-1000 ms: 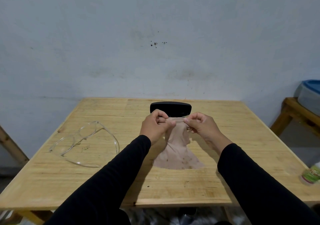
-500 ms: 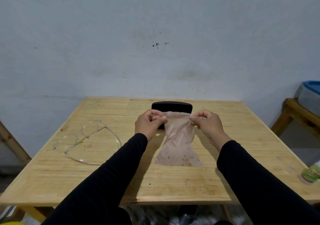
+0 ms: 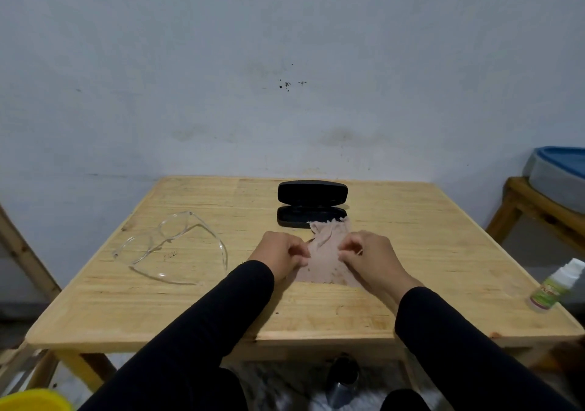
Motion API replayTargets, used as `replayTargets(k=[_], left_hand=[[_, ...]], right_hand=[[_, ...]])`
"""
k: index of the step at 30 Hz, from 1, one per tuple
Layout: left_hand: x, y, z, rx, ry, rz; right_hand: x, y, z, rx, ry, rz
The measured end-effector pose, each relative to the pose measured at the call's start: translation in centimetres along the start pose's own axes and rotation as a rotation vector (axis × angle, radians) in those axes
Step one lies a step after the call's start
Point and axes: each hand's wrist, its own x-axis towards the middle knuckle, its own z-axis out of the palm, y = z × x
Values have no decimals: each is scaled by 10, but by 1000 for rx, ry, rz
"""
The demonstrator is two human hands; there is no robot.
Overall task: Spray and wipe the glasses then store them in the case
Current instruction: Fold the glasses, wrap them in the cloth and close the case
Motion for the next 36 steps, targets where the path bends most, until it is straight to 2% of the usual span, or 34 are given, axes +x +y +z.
replayTargets(k=[5, 9, 12, 15, 17, 20, 26, 30, 36], left_hand=[[-23, 1, -3, 157, -31, 51], [-40, 4, -5, 196, -57, 51], [-50, 7, -8, 161, -138, 40], [-54, 6, -9, 90, -126, 43], [-52, 5, -7, 86, -19, 78], [-43, 4, 0, 145, 85, 123], [-17, -7, 13, 284, 58, 98], [-9, -16, 8, 272, 76, 59], [-15, -16, 0, 226, 24, 53]], right_hand=[[-25, 5, -4, -217, -106, -142], [-42, 2, -11, -263, -143, -172], [-52, 2, -16, -260, -198, -184], [-55, 6, -20, -196, -127, -145], [-52, 6, -20, -147, -51, -88], [-42, 3, -14, -171, -36, -54], [-18, 2, 3, -248, -86, -44], [-11, 8, 1, -282, -84, -44], [-18, 11, -9, -119, -59, -30]])
